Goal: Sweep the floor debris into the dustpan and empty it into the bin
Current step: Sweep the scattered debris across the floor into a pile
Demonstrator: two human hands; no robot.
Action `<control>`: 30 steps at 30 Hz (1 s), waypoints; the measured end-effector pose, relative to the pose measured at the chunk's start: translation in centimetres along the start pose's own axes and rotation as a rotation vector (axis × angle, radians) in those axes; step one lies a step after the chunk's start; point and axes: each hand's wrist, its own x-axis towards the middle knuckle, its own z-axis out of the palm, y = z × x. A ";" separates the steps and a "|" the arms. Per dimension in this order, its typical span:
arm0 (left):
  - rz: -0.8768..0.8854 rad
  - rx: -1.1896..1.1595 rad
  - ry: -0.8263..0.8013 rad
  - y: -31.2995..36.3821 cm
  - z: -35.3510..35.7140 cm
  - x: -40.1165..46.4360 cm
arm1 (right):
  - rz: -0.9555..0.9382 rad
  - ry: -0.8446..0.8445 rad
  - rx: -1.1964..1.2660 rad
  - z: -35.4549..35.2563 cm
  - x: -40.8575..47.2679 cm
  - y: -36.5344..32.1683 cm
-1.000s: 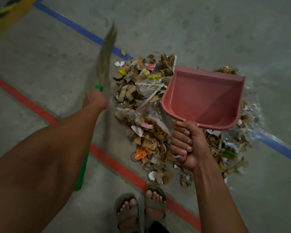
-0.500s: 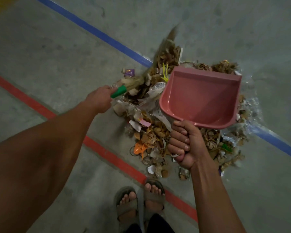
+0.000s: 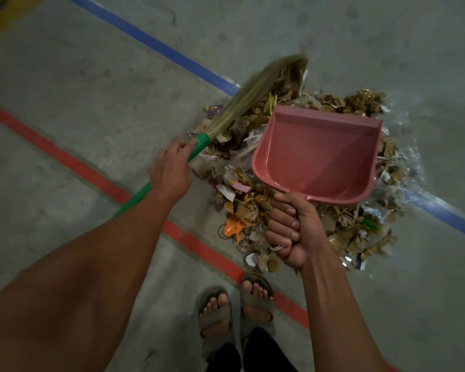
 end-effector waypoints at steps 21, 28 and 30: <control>-0.099 -0.175 -0.193 -5.4 3.4 -7.7 | 0.050 -0.008 -0.007 -1.9 -1.7 2.1; 0.023 -0.104 -0.007 -4.3 1.9 -9.8 | 0.039 0.010 -0.030 -1.0 -2.2 3.1; -0.021 -0.044 0.003 -4.1 1.3 -9.9 | 0.032 0.003 -0.039 -0.8 -2.3 3.3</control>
